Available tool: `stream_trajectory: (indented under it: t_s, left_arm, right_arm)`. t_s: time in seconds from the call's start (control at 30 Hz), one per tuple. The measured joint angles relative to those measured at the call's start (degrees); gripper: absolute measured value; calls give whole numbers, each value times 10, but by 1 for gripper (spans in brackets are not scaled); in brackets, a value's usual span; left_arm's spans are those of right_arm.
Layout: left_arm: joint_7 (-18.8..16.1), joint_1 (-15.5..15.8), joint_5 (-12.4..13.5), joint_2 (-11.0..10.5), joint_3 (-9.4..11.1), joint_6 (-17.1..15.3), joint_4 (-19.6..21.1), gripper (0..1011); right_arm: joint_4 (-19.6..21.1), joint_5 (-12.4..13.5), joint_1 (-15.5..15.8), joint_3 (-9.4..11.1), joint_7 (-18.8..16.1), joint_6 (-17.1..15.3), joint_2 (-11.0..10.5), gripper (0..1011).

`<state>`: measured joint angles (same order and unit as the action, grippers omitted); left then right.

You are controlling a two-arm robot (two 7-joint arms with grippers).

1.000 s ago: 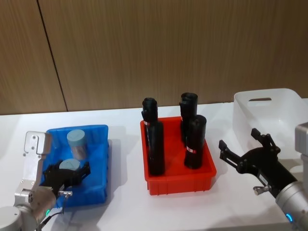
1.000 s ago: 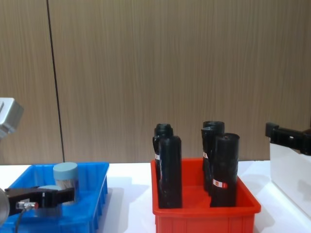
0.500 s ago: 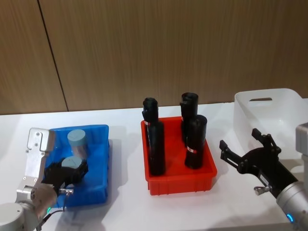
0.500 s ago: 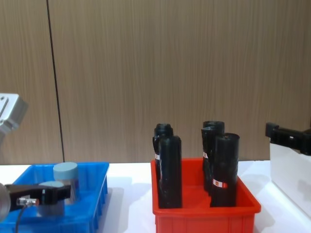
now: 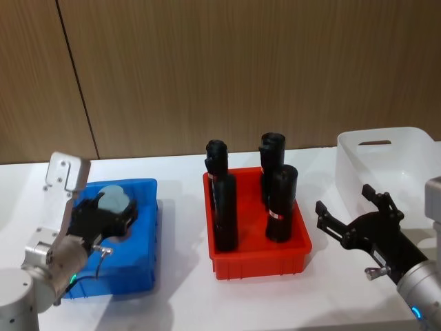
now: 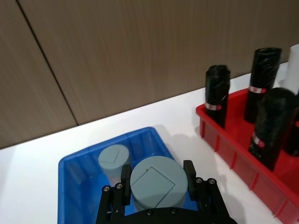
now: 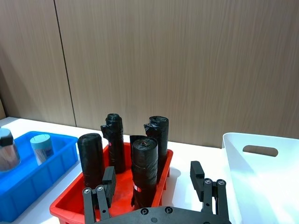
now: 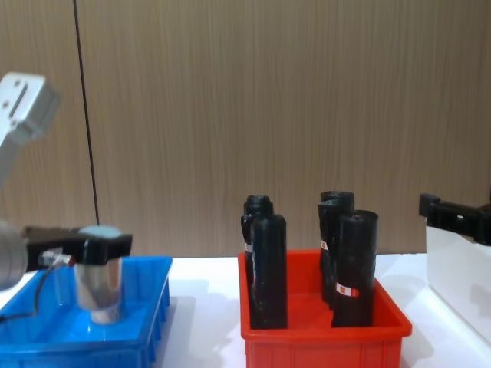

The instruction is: Pick the cotton swabs from the blue box and place them into the white box.

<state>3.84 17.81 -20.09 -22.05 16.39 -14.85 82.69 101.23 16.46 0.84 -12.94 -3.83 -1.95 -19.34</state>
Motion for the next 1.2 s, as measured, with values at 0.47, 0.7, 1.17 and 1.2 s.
stream_trajectory:
  t_s: [0.47, 0.7, 1.17, 1.2]
  left_arm:
    - [68, 18, 3, 1, 0, -44, 73, 671]
    - [103, 35, -12, 9, 1, -82, 94, 671]
    - [162, 80, -23, 34, 11, -148, 93, 671]
    - [166, 84, -23, 37, 12, -152, 91, 671]
  right_arm:
    - [0, 0, 0, 0, 0, 0, 0, 1002]
    - [0, 0, 0, 0, 0, 0, 0, 1002]
    - [0, 0, 0, 0, 0, 0, 0, 1001]
    - [0, 0, 0, 0, 0, 0, 0, 1002]
